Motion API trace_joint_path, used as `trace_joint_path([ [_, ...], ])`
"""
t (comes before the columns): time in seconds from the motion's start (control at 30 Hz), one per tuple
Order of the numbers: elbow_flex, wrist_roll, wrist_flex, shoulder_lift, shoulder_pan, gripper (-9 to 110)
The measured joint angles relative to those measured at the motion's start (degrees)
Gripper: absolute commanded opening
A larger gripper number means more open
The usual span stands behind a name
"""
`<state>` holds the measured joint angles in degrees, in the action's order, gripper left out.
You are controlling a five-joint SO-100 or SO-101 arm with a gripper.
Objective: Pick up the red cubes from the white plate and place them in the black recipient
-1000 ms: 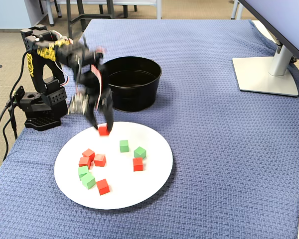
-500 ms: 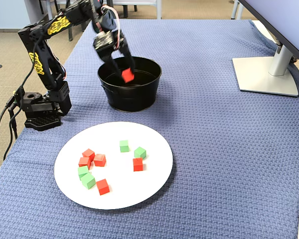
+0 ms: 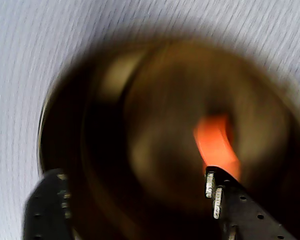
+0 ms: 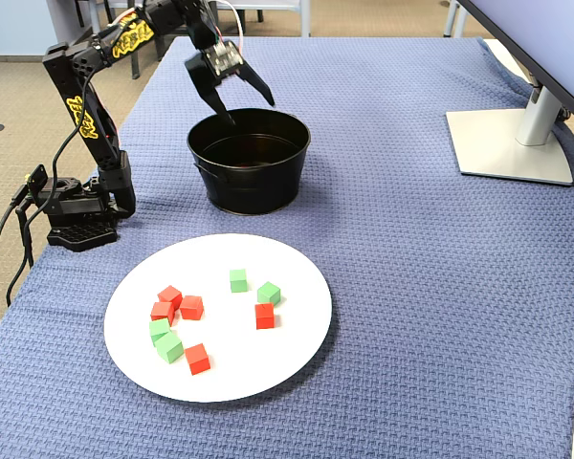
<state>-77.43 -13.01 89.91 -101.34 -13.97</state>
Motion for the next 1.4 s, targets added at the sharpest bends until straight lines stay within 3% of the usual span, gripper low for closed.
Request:
trace_joint_path([
  [0.37, 5.8, -23.4, -4.7, 14.0, 35.9, 26],
  [0.6, 18.1, -30.4, -7.8, 30.8, 48.3, 27],
  [1.03, 47.5, -33.5, -3.1, 57.7, 54.1, 24],
  [1.4, 51.8, -38.7, -2.0, 64.2, 50.6, 23],
])
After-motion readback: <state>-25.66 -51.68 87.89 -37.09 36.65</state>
